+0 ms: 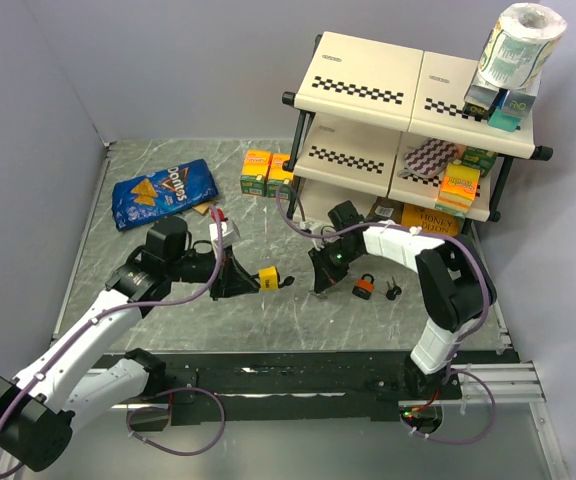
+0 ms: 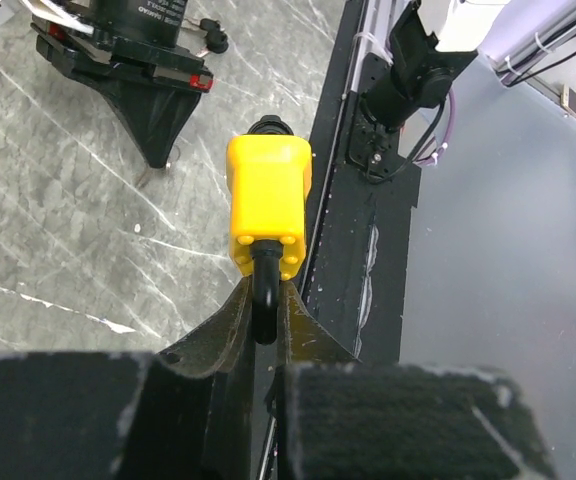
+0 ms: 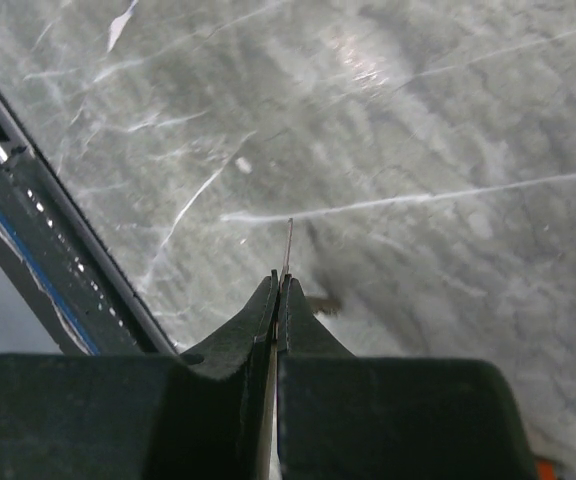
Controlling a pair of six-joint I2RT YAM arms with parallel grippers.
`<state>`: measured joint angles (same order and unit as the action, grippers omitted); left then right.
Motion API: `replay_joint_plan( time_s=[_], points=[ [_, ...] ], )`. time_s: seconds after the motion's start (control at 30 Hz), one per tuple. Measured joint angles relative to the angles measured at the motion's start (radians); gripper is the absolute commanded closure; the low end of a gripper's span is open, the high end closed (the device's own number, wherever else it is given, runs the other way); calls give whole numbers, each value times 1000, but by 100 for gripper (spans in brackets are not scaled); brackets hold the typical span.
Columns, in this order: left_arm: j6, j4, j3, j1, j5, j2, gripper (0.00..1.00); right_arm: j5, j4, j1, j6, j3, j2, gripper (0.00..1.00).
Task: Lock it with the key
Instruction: Place the key at the center of the board.
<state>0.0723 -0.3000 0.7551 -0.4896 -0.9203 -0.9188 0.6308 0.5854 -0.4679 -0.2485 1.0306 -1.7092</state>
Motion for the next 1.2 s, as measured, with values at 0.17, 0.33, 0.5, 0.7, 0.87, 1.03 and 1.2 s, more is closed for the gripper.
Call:
replay_joint_plan(
  time_s=[0.17, 0.33, 0.5, 0.7, 0.87, 1.03, 1.2],
  points=[
    [-1, 1, -8, 0, 4, -3, 99, 10, -31, 23, 23, 18, -60, 65],
    [0, -2, -44, 0, 14, -3, 99, 14, -49, 46, 18, 23, -67, 38],
    [4, -14, -50, 0, 25, -8, 99, 39, -53, 50, 2, 51, -60, 30],
    [20, -60, -37, 11, 18, -91, 99, 68, -40, 50, -43, 73, 53, 20],
    [60, -66, -36, 77, -95, -130, 99, 121, -48, 49, -117, 72, 294, 16],
    [64, -42, -32, 96, -184, -74, 99, 185, -11, 5, -255, 68, 499, 9],
    [-66, -144, 39, 95, -276, -63, 99, 174, 35, -168, -415, 9, 652, 5]
  ],
)
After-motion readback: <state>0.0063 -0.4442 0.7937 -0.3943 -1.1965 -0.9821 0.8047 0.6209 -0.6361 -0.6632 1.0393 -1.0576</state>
